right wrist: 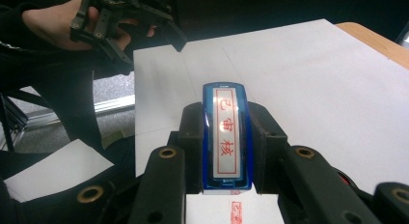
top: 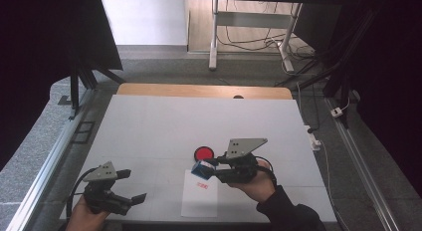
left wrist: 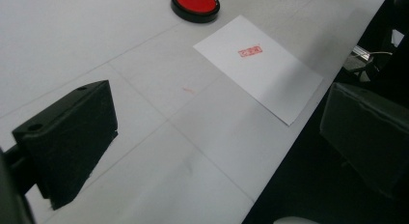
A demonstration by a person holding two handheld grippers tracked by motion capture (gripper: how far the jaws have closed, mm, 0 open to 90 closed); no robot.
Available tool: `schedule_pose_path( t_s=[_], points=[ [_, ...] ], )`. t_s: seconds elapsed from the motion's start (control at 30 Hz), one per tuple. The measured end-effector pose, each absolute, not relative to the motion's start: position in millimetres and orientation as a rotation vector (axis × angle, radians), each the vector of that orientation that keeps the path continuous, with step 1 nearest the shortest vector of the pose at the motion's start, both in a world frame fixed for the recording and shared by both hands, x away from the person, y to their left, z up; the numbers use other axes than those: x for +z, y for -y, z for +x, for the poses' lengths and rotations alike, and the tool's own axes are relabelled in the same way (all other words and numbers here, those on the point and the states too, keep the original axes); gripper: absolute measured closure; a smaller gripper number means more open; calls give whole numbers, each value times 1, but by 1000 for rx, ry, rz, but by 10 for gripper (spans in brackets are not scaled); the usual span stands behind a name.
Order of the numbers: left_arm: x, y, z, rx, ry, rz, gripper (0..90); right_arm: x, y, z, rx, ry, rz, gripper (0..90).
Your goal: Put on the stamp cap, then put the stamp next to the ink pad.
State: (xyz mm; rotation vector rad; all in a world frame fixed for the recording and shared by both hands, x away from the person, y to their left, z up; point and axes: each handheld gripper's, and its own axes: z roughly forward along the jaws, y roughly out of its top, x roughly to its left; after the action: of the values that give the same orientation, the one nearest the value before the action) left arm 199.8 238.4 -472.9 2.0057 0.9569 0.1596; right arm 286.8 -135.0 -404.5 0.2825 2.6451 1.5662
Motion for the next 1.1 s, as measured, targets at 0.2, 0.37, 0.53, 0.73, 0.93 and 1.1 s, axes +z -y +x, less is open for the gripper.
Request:
schedule_pose_path(
  t_s=[0.2,0.37,0.53,0.73,0.93,1.1],
  points=[
    [-477,-246,193,186,-1014,2012,0,-405,136,287,1551,-2642,298,705],
    [-476,-250,191,206,-1042,2005,0,-406,137,288,1544,-2632,318,705],
    [-476,-252,190,228,-1089,2020,0,-405,140,290,1533,-2627,355,705],
    [-476,-253,189,251,-1088,2032,0,-406,145,293,1507,-2628,400,705],
    [-476,-253,189,261,-1093,2030,0,-409,152,297,1468,-2617,439,705],
    [-476,-254,188,277,-1113,2037,0,-412,160,302,1439,-2602,489,705]
  ],
)
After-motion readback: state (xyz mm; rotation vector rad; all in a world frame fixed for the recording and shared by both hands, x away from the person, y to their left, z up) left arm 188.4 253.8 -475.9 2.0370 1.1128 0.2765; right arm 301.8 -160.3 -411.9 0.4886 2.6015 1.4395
